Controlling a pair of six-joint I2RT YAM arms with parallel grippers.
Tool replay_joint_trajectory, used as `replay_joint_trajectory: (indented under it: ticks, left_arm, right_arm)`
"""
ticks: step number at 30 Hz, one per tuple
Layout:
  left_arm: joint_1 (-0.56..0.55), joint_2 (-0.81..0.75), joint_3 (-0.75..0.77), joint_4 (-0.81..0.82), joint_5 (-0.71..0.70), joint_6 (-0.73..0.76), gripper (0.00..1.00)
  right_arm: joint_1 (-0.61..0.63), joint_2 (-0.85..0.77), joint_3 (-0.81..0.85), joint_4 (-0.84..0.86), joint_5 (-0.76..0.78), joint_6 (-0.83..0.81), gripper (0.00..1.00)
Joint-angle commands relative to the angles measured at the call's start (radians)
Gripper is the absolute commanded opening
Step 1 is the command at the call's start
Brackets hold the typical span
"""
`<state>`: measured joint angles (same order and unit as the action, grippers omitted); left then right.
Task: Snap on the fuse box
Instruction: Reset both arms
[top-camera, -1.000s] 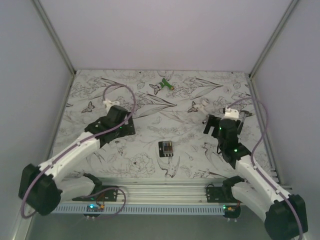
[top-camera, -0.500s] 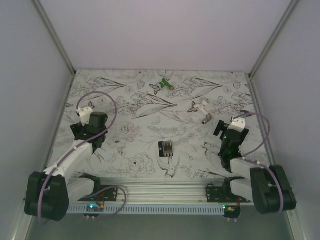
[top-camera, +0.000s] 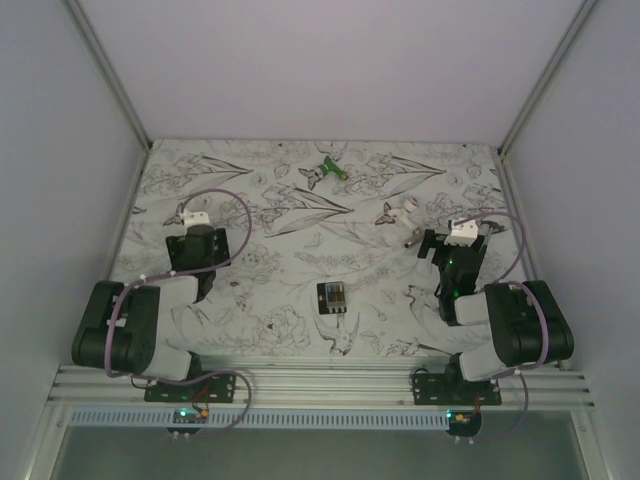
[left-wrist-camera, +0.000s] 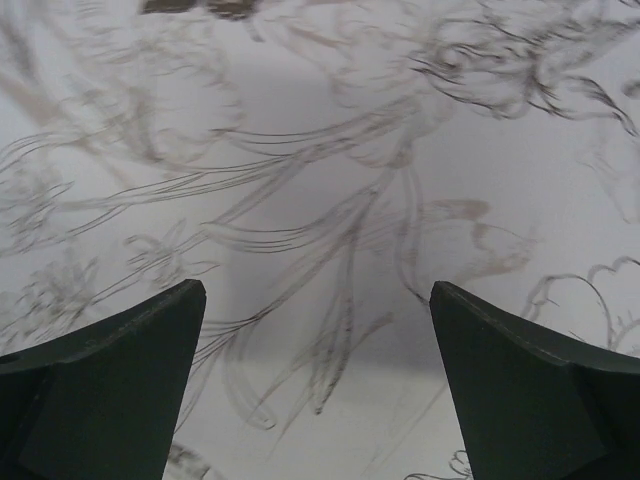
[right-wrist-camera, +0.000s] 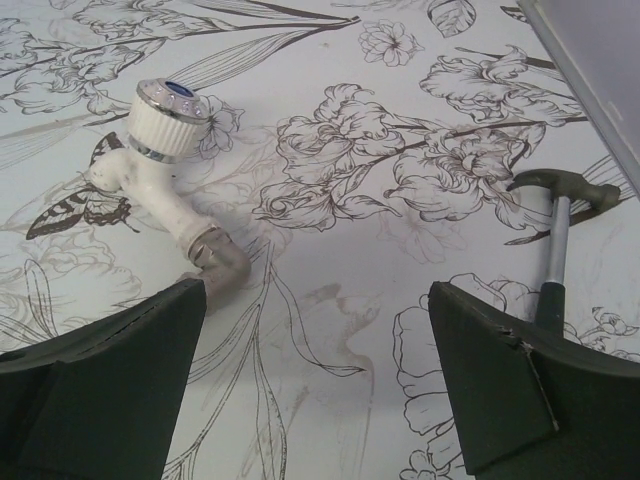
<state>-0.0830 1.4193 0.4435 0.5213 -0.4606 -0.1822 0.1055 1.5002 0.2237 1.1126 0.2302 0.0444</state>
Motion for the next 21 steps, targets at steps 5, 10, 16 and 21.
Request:
replay_joint_trajectory:
  ticks: [5,10,16,21]
  left_arm:
    - [0.05,0.082,-0.059,0.287,0.34,0.136,1.0]
    - [0.037,0.084,-0.077,0.318,0.358,0.163,1.0]
    - [0.03,0.087,-0.086,0.344,0.356,0.168,1.0]
    - [0.041,0.091,-0.076,0.333,0.351,0.155,1.0]
  right_arm:
    - [-0.016,-0.002,0.02,0.038,-0.049,-0.011,0.99]
    - [-0.017,-0.003,0.02,0.038,-0.05,-0.011,0.99]
    - [-0.015,-0.007,0.003,0.065,-0.081,-0.035,0.99]
    - [-0.017,-0.006,0.01,0.056,-0.128,-0.04,0.99]
